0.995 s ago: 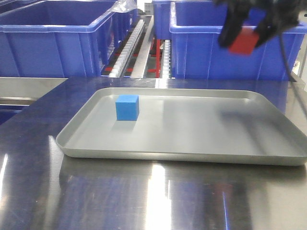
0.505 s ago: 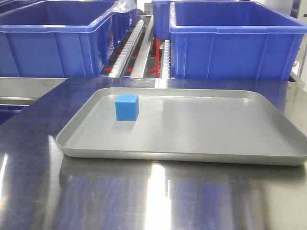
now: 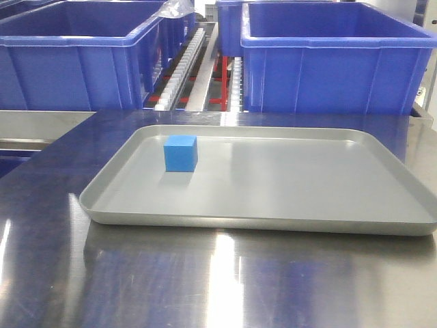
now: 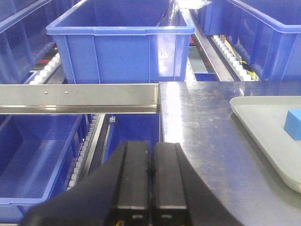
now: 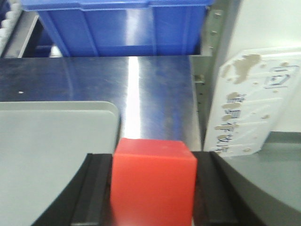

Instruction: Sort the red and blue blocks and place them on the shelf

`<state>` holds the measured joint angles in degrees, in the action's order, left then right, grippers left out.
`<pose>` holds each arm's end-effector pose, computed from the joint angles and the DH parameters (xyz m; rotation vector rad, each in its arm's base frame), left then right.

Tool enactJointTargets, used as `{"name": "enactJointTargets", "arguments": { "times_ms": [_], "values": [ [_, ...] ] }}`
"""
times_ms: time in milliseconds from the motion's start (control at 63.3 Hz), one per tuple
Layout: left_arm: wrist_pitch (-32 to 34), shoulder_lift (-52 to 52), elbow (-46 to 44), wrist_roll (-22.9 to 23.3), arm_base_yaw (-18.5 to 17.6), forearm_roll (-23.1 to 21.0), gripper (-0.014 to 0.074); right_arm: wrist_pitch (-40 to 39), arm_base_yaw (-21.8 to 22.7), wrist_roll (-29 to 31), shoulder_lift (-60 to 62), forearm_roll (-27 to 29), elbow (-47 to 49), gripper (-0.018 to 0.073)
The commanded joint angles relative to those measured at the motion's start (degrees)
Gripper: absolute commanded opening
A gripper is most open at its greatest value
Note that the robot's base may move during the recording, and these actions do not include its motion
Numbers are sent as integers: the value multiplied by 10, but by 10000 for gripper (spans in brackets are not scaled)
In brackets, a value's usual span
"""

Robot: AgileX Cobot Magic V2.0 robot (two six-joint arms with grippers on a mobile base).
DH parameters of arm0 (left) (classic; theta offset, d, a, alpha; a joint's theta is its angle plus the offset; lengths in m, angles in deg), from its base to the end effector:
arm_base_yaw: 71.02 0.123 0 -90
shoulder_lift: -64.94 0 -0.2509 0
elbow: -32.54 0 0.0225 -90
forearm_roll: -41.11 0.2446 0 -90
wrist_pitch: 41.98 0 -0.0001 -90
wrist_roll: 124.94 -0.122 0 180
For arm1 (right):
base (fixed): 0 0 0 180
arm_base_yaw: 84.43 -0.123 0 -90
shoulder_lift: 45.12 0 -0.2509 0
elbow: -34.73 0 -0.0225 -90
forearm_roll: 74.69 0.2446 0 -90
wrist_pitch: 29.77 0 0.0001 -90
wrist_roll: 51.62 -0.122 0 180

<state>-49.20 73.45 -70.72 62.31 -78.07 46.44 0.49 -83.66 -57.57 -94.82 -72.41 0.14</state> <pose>0.1149 -0.0128 0.1975 0.0626 1.6133 -0.1122 0.1898 -0.0001 0.3103 0.1387 1.9954 0.1002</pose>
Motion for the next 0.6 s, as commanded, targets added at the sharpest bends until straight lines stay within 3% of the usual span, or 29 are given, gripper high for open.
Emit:
{"name": "enactJointTargets", "arguments": {
  "times_ms": [0,253,584],
  "values": [
    [54,-10,17,0,-1,-4,125,-48,20,4,36,-5,-11,50],
    [54,-10,17,0,-1,-4,125,-50,31,4,97,-6,-68,50],
    [54,-10,17,0,-1,-4,125,-50,31,4,101,-6,-74,50]
  ]
}}
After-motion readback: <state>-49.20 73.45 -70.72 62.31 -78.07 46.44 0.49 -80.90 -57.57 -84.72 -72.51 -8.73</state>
